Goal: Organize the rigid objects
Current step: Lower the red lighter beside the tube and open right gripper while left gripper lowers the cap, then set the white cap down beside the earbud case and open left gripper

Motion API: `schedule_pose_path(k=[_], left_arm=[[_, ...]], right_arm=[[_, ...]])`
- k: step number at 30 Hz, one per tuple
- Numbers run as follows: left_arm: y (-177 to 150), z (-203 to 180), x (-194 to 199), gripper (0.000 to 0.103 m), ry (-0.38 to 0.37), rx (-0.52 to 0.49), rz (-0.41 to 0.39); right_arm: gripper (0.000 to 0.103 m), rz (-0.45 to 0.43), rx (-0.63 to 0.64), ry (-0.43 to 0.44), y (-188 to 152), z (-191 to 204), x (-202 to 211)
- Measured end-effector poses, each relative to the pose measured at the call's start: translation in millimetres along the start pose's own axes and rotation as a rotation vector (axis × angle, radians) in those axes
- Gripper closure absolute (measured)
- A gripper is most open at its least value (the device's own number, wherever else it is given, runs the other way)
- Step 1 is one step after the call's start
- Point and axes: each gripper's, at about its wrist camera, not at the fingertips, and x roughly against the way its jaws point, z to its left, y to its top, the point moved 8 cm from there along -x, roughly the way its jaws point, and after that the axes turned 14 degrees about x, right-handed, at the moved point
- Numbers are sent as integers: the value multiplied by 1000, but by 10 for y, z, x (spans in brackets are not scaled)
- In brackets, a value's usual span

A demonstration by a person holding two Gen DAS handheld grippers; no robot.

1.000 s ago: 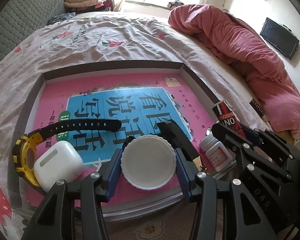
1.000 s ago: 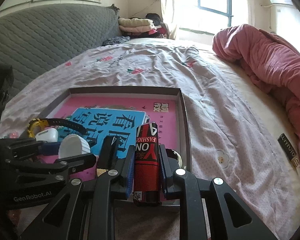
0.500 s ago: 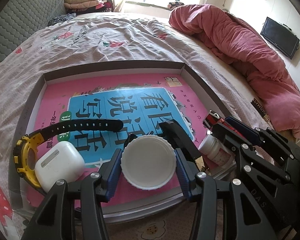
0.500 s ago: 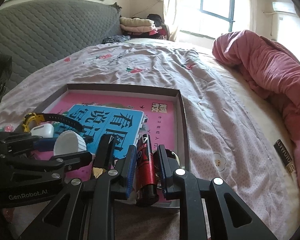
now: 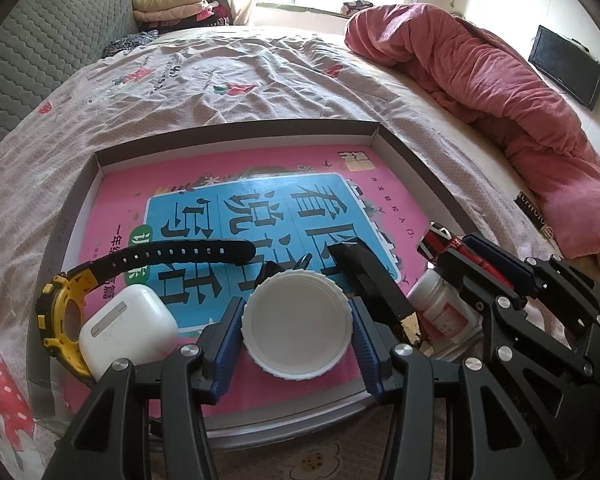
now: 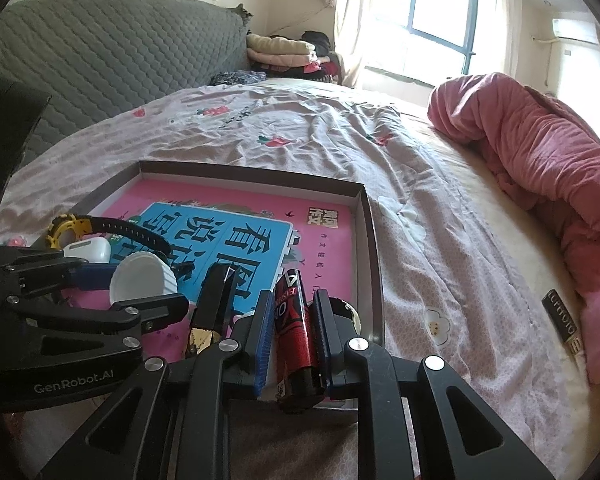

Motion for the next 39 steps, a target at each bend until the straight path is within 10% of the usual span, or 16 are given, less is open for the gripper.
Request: schedule_pose_path(k=[32, 39], left_arm=[[-32, 128, 256, 52, -14, 75, -17], [2, 162, 451, 51, 1, 85, -56]], right_arm=[[75, -41, -3, -14, -6, -2, 120], [61, -68, -44, -12, 29, -34, 275]])
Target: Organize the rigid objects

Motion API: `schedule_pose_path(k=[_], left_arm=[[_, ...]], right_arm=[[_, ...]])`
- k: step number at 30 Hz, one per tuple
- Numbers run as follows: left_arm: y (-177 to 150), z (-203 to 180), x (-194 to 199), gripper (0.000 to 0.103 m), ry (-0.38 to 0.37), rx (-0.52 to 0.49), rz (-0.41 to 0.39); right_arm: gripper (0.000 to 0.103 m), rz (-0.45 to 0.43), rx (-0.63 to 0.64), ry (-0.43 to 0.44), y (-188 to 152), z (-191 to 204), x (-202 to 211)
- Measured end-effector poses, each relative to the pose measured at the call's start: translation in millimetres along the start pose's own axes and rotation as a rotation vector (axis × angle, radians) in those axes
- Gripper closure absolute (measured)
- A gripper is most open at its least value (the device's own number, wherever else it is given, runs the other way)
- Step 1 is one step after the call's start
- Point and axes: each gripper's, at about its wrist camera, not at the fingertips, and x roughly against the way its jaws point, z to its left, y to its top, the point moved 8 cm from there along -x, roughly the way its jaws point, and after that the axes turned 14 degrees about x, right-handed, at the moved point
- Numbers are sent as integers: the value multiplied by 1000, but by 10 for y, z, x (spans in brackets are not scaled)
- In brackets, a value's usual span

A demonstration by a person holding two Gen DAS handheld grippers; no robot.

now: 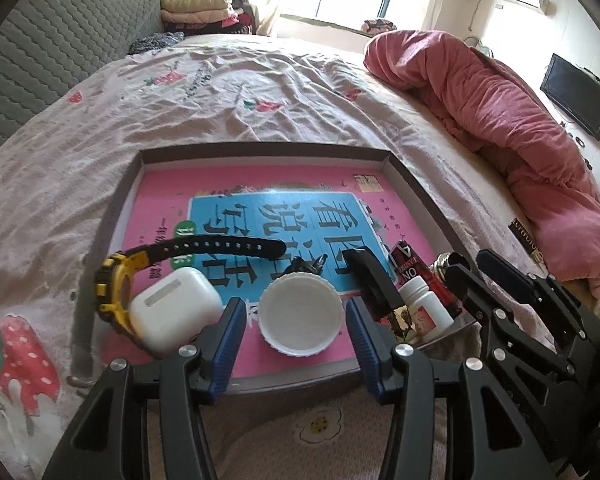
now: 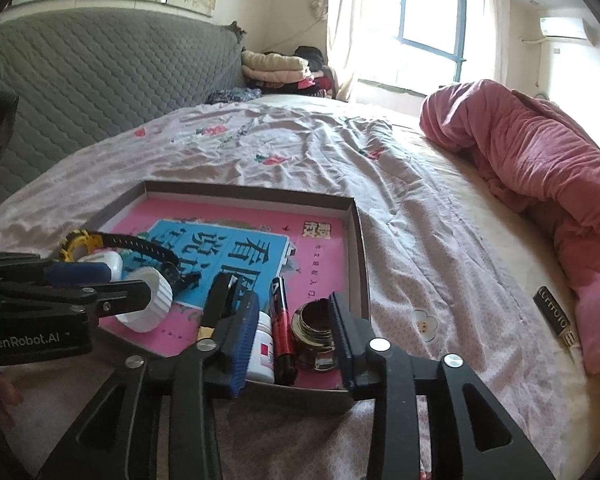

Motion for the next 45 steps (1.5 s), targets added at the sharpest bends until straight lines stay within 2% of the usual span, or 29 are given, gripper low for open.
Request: schedule_pose_path(k=[4, 6, 12, 22, 35, 45], left_arm=[[2, 45, 124, 49, 23, -1, -18], [-5, 83, 198, 48, 34, 1, -24], [-31, 245, 495, 48, 89, 37, -67], [-171, 410, 864, 48, 149, 50, -101], [-509, 386, 1148, 48, 156, 54, -83], [-728, 288, 1265, 48, 149, 34, -81]], right_arm=[[58, -5, -1, 7, 44, 81, 121], [46, -9, 1, 6, 69, 128, 171], [30, -14, -20, 37, 109, 332, 405], [29, 13, -8, 72, 6, 651, 697], [29, 35, -105, 21, -179, 483, 1053], [28, 46, -107, 5, -288, 533, 1237]])
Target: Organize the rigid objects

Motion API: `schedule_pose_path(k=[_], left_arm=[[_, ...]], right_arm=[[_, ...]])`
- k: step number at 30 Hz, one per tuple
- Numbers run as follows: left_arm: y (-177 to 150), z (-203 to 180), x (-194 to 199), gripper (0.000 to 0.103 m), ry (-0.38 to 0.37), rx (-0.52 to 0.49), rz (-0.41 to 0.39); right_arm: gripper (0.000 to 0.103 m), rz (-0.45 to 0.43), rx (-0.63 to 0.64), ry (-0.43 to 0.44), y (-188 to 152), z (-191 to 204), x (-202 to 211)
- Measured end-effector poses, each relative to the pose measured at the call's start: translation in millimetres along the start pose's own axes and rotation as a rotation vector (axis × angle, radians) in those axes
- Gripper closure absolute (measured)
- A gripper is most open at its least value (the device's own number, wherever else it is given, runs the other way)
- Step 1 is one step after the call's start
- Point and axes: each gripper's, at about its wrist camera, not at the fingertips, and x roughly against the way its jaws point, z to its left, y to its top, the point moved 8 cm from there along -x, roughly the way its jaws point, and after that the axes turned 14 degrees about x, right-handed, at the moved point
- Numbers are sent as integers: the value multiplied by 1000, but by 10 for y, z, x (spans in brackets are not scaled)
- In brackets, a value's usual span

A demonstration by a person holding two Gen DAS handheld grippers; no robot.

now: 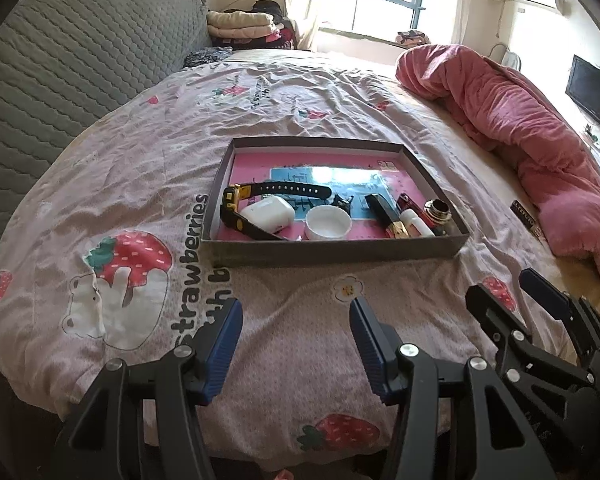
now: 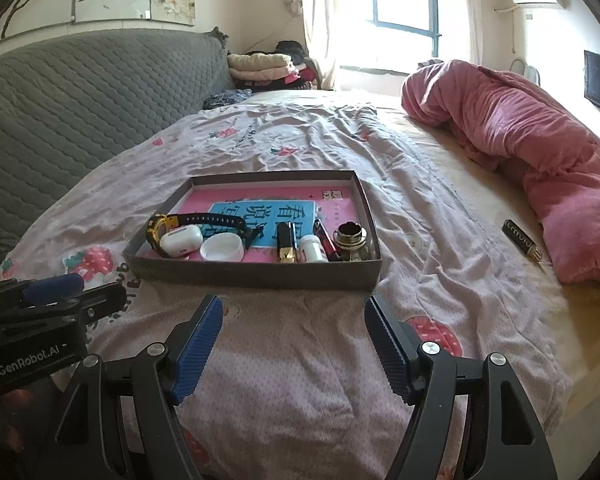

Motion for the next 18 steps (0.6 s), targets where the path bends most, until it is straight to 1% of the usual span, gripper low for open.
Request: schedule_pose_path(k=[4, 8, 13, 18], left_arm=[[-41, -30, 16, 48, -8, -8, -9], [-49, -22, -11, 48, -11, -4, -12], [-56, 17, -94, 48, 6, 3, -20], [-89, 33, -194, 48, 10, 4, -8]], right_arm=[[28, -12, 14, 0, 1, 45, 26], [28, -6, 13, 1, -32, 63, -16], [28, 4, 5, 5, -85, 45, -106], [28, 11, 8, 1, -120, 42, -178]])
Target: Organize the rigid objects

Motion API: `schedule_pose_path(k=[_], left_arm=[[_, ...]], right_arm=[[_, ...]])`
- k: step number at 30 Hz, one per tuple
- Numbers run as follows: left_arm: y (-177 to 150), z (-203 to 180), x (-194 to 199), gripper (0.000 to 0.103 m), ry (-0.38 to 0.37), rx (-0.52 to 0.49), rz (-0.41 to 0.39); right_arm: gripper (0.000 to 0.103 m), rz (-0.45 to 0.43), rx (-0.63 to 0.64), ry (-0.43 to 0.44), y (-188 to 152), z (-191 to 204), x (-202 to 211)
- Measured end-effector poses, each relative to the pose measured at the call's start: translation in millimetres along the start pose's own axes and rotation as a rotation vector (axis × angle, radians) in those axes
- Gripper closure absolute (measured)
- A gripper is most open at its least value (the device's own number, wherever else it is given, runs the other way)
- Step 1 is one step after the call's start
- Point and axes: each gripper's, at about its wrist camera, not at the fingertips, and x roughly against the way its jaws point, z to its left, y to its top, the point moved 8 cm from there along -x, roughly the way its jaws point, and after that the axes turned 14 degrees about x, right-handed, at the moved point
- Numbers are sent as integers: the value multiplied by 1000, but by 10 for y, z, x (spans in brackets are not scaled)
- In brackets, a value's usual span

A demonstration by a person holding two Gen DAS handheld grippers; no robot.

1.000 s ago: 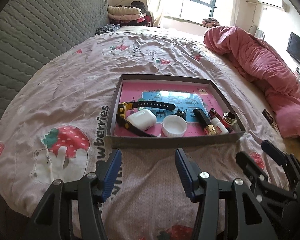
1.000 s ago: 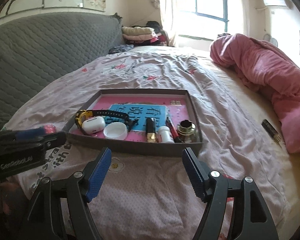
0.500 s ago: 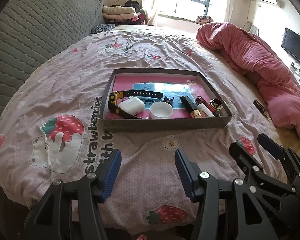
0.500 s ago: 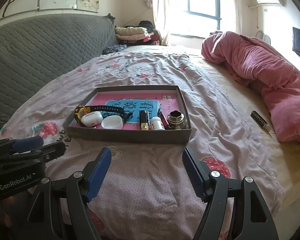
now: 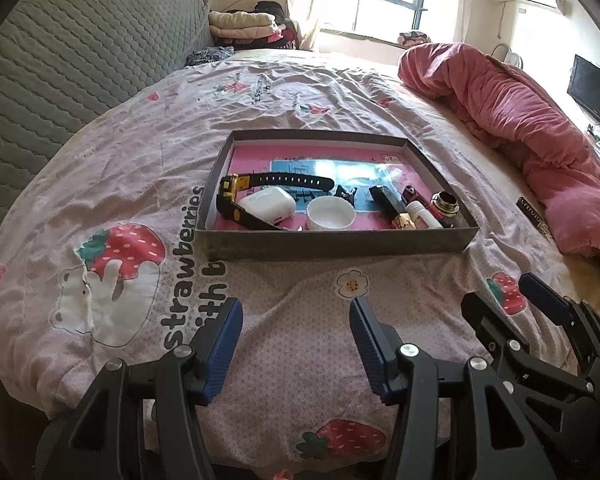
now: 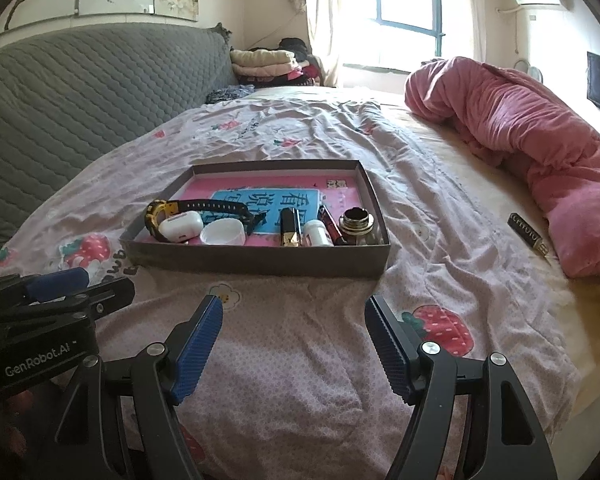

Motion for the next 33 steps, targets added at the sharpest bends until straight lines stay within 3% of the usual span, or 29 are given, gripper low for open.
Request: schedule_pose_path(k=[14, 33], left_arm=[[-86, 35, -251, 48, 30, -6, 30], [-164, 164, -519, 48, 65, 29, 81]], right_arm=[[28, 41, -10, -46, -65, -87, -203], [28, 72, -16, -9, -167, -47, -480]])
